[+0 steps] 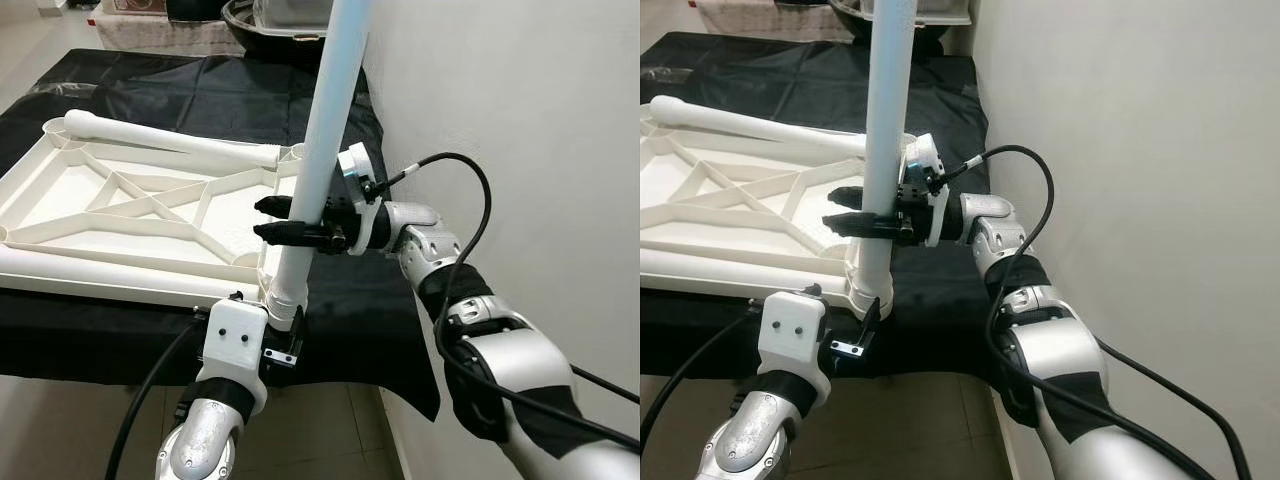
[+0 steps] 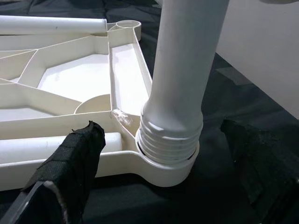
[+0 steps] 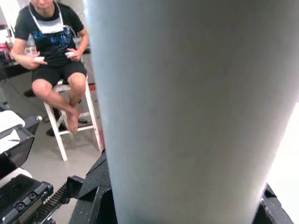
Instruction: Building children table
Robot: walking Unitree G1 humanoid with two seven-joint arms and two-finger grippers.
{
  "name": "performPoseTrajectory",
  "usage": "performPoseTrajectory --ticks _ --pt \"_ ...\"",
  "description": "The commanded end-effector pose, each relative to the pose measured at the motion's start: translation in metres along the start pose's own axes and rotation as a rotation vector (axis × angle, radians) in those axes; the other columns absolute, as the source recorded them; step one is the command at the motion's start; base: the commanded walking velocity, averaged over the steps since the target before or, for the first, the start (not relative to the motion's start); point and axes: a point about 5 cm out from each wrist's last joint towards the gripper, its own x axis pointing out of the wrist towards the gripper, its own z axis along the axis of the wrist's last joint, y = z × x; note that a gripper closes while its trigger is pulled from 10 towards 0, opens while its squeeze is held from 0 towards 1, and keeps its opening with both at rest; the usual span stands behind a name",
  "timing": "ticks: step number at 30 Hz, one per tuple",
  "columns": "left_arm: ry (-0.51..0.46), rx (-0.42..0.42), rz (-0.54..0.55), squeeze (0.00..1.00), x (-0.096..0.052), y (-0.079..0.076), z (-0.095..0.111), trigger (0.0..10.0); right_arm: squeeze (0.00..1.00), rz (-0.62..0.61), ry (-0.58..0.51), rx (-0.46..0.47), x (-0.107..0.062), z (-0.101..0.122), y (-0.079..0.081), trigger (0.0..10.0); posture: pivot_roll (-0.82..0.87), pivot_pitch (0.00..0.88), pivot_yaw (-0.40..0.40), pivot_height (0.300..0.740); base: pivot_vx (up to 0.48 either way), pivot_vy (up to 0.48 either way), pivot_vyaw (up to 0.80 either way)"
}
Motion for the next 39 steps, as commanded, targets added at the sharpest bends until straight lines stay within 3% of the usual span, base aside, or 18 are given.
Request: performPoseTrajectory --ticks 1,5,16,21,27,34,39 --pt "0.015 0.016 0.002 0.0 -0.002 0.001 -0.002 10.0 0.0 -0.026 0.223 0.128 -0.003 -0.053 0.011 10.0 0.23 0.214 -0.139 0.74 0.0 0.0 0.0" --pt "0.012 0.017 0.001 0.0 -0.001 0.0 -0.002 10.0 0.0 -0.18 0.297 0.079 -0.008 -0.056 0.003 10.0 0.23 0.201 -0.136 0.74 0.0 0.0 0.0" --pt "0.006 0.021 0.0 0.0 0.0 0.001 -0.001 10.0 0.0 -0.446 0.289 0.01 -0.021 -0.051 -0.011 10.0 0.23 0.186 -0.134 0.74 0.0 0.0 0.0" --pt "0.008 0.026 0.0 0.0 -0.001 0.002 -0.002 10.0 0.0 -0.404 0.177 0.006 -0.02 -0.043 -0.009 10.0 0.23 0.181 -0.132 0.74 0.0 0.0 0.0" --pt "0.007 0.027 -0.003 0.0 -0.001 0.002 -0.002 10.0 0.0 -0.403 0.145 -0.005 -0.017 -0.04 -0.009 10.0 0.23 0.181 -0.13 0.74 0.0 0.0 0.0" --pt "0.009 0.031 0.0 0.0 0.0 0.003 -0.002 10.0 0.0 -0.598 0.138 -0.059 -0.016 -0.029 -0.022 10.0 0.23 0.189 -0.135 0.74 0.0 0.0 0.0" --pt "0.011 0.029 -0.001 0.0 0.0 0.003 -0.002 10.0 0.0 -0.62 0.117 -0.061 -0.016 -0.024 -0.025 10.0 0.23 0.194 -0.137 0.74 0.0 0.0 0.0"
